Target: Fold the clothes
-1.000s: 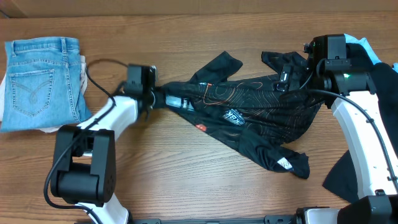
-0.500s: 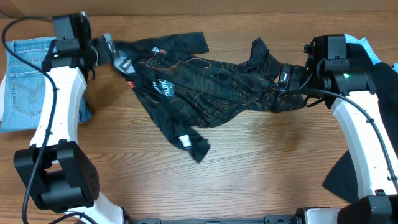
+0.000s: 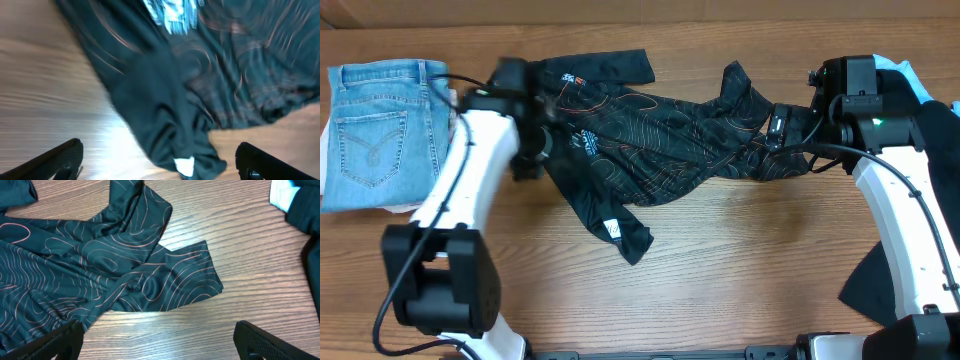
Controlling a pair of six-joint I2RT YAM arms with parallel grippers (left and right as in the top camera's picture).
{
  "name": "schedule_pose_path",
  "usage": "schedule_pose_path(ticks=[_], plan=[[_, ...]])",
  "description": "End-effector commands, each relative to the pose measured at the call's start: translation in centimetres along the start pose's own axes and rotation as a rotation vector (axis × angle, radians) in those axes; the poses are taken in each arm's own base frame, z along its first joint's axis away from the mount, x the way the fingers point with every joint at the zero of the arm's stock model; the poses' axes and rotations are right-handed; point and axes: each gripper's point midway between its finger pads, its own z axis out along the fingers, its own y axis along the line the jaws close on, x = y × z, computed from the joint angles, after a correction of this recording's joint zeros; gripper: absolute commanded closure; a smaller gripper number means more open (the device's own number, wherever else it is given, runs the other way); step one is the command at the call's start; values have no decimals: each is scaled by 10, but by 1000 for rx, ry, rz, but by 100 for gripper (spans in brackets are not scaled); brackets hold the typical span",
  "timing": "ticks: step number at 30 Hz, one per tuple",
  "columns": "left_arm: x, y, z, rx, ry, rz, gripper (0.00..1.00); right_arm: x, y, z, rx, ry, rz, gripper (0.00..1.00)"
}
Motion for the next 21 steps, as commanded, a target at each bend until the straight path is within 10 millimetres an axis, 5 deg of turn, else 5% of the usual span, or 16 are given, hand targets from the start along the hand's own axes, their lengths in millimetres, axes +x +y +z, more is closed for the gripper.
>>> schedule_pose_path(ticks=[1, 7, 13, 21], plan=[[22, -8, 21, 8, 46, -105, 0, -6, 2, -10, -14, -29, 2, 0], [29, -18, 56, 34, 7, -175, 8, -6, 2, -10, -14, -29, 3, 0], [10, -19, 66, 28, -109, -158, 21, -6, 2, -10, -14, -29, 3, 0], [8, -13, 76, -33, -165, -175, 27, -6, 2, -10, -14, -30, 3, 0]])
